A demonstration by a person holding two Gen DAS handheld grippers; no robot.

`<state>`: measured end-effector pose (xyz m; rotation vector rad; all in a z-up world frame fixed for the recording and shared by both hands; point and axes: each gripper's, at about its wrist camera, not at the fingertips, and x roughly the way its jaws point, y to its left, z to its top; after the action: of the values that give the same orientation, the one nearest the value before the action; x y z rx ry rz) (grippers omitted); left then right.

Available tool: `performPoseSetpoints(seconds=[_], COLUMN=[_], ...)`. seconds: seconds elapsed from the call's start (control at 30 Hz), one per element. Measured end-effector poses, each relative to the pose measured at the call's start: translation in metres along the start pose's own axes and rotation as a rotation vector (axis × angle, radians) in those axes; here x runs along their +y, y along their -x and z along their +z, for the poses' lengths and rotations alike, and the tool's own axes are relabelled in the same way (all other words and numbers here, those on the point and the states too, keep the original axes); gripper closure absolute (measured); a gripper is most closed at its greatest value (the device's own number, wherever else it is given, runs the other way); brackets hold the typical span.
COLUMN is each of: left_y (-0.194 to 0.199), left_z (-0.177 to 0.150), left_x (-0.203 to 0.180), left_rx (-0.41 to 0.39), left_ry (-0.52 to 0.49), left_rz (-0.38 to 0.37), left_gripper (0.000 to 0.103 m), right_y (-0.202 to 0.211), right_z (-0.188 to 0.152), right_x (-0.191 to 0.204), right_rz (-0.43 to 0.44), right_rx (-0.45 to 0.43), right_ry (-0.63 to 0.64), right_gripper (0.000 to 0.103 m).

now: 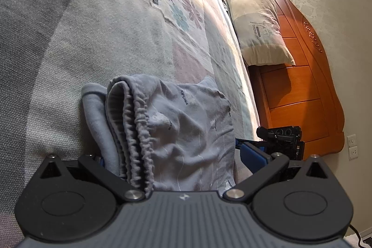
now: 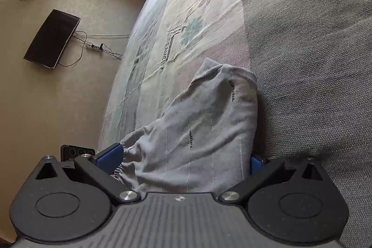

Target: Fold clothes

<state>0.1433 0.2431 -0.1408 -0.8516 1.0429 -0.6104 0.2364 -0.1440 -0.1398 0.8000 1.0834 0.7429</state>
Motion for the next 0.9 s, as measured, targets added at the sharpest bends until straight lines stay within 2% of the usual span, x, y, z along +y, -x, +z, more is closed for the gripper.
performPoseSetpoints(seconds=[0.07, 0.17, 0.43, 0.5, 0.53, 0.6, 0.67, 0.73, 0.77, 0.8, 0.9], left_y=[0.001, 0.001, 0.003, 0.007, 0.009, 0.012, 0.013, 0.008, 0.001, -0.005, -0.017], left_z=[-0.003, -0.003, -0.002, -0.004, -0.004, -0.002, 0.001, 0.006, 0.008, 0.010, 0.016], left_x=[0.000, -0.001, -0.001, 0.001, 0.003, 0.009, 0.013, 0.011, 0.005, -0.001, -0.015], left_rx=[-0.011, -0.021, 0.008, 0.027, 0.036, 0.043, 0.049, 0.057, 0.068, 0.086, 0.132], left_ry=[-0.011, -0.019, 0.000, 0.005, 0.008, 0.027, 0.045, 0.050, 0.037, 0.010, -0.066], left_rz=[0.000, 0.005, 0.012, 0.008, 0.005, 0.000, -0.003, 0.006, 0.008, 0.016, 0.049], left_gripper=[0.001, 0.001, 0.001, 0.001, 0.002, 0.012, 0.016, 0.016, 0.011, 0.000, 0.002], right_y=[0.001, 0.007, 0.000, 0.003, 0.004, 0.008, 0.011, 0.012, 0.013, 0.013, 0.014], right_z=[-0.002, -0.013, -0.001, -0.006, -0.009, -0.012, -0.011, -0.009, -0.009, -0.009, -0.010], right_x=[0.001, -0.001, 0.003, 0.002, 0.002, 0.000, -0.003, -0.004, -0.004, -0.003, -0.002], right_rz=[0.001, 0.049, 0.044, 0.047, 0.047, 0.055, 0.068, 0.075, 0.076, 0.073, 0.073], right_rx=[0.020, 0.080, 0.038, 0.034, 0.029, 0.021, 0.020, 0.028, 0.032, 0.033, 0.030], right_ry=[-0.011, 0.011, 0.025, 0.060, 0.084, 0.110, 0.112, 0.116, 0.118, 0.122, 0.136], right_gripper=[0.000, 0.000, 0.000, 0.004, 0.008, 0.013, 0.014, 0.014, 0.014, 0.014, 0.014])
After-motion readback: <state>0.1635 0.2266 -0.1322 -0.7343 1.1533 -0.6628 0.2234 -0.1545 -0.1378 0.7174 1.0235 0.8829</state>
